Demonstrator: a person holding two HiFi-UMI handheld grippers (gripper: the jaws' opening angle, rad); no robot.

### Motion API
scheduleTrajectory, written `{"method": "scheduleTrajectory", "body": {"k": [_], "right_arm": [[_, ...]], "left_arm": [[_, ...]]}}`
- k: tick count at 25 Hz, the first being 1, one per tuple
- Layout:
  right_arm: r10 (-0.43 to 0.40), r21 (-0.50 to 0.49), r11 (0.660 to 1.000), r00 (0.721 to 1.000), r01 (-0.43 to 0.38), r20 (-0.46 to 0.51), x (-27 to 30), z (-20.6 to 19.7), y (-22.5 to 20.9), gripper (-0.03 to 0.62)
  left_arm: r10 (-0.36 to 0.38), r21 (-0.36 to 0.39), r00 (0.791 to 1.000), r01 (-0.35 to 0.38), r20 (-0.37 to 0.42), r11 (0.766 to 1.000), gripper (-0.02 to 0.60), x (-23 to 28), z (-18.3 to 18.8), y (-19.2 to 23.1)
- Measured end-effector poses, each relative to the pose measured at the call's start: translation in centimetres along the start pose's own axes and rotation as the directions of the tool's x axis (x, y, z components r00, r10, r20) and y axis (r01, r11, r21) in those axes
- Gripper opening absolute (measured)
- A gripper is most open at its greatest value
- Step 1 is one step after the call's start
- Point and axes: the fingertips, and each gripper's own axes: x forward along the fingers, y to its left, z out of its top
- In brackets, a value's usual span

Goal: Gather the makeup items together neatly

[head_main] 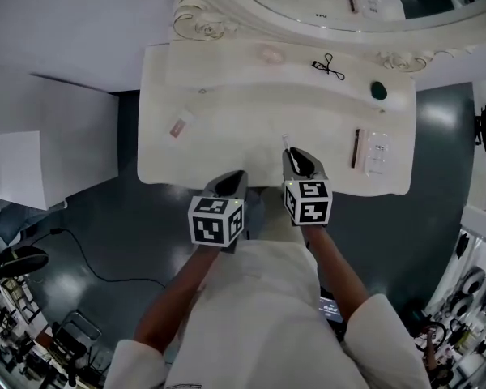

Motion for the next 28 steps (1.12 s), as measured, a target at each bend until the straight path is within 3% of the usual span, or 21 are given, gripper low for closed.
{"method": "scheduleTrajectory", "body": {"k": [13,28], "right_arm": [[-0.077,0.104,0.992,0.996,0.073,0.035,-3.2,-1.4,-4.9,0.044],[-0.150,0.158,0.977,0.988,0.144,0.029,-4.7,-2.8,-10.9,0.046]], "left_arm": [[-0.056,0.084,0.997,0.060,-0.052,0.995,0.009,3.0,0.2,-5.6],[-0.082,0.131,0.991,0.096,-0.109,0.987,0.009,6.8,0.5,-9.9]]}}
